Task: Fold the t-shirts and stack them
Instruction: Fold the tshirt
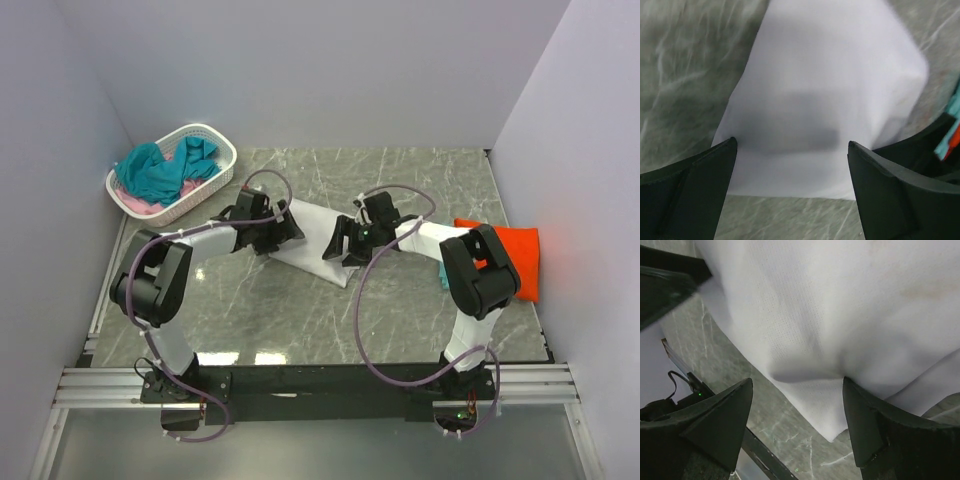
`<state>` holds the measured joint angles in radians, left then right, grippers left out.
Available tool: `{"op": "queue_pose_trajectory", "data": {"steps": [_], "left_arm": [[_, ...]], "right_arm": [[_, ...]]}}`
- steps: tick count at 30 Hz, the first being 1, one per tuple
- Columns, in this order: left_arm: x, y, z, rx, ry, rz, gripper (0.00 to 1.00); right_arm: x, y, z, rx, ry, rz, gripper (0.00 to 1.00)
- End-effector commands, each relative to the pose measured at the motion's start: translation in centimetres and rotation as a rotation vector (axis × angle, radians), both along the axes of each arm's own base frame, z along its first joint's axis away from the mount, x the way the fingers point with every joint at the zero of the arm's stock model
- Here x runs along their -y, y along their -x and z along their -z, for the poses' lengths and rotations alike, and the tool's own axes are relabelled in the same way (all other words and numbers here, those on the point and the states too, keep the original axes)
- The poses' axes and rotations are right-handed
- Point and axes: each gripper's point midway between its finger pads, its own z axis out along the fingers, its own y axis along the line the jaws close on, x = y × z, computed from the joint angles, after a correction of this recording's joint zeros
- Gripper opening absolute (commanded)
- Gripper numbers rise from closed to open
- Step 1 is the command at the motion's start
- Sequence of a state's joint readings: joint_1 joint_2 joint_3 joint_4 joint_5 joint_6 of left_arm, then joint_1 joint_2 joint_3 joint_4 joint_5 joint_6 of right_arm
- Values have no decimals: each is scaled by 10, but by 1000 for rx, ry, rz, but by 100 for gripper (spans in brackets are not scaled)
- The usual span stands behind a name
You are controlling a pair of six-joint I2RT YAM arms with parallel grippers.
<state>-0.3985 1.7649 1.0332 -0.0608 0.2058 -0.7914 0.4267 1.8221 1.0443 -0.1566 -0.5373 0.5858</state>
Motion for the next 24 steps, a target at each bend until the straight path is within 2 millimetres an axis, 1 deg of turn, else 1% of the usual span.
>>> {"op": "queue_pose_trajectory", "data": {"steps": [1,2,3,4,5,6,7,8,9,10,11,12,13,14,15,16,17,18,19,20,21,22,23,24], "left_arm": [[0,20,23,-55,21,16,97],[-2,26,29,-76,21,12,96],[-1,28,30,-67,30,14,96],[-6,39,39,-92,24,11,96],[-6,41,40,-94,32,4,96],[-6,44,36,-89,40,2,96],[-8,52,39,-99,41,2,96],[-5,54,37,-93,47,6,96],[-4,56,30,-79,50,6,96],[-3,59,28,-71,40,5,96],[1,66,27,-77,27,16,96],[5,69,18,-56,28,22,96],[7,71,15,-43,14,16,96],[14,83,13,-50,0,43,96],[17,90,2,-36,0,47,97],[16,93,-1,-27,-15,27,97],[22,102,-5,-19,-23,41,97],[19,110,-14,-15,-30,31,98],[17,114,-17,-5,-45,16,98],[15,118,-29,14,-34,10,98],[8,124,-28,4,-58,-7,99],[3,127,-32,11,-67,-19,99],[-4,125,-40,41,-76,-52,99],[-9,126,-42,45,-86,-64,100]], "right_arm": [[9,3,7,16,39,5,80],[11,5,8,14,43,9,80],[12,5,7,24,52,12,80],[15,7,9,21,62,10,80],[16,9,8,23,67,3,80],[17,11,3,31,72,1,80],[18,10,-1,44,74,-4,80],[18,10,-6,56,73,-8,80],[20,10,-17,78,73,-10,80],[19,8,-27,107,69,-20,80],[20,9,-34,127,66,-25,80],[23,8,-53,180,68,-26,80],[26,8,-62,209,77,-21,81],[30,7,-84,268,73,-10,81],[37,9,-92,292,103,-1,82],[49,4,-99,329,158,45,83],[59,4,-117,384,180,81,84],[69,6,-122,395,219,107,87],[84,2,-128,427,283,166,88],[93,3,-142,465,297,197,90],[100,5,-145,477,320,216,97],[107,4,-149,498,341,240,100],[114,3,-154,523,352,268,100],[119,0,-151,528,355,289,100]]}}
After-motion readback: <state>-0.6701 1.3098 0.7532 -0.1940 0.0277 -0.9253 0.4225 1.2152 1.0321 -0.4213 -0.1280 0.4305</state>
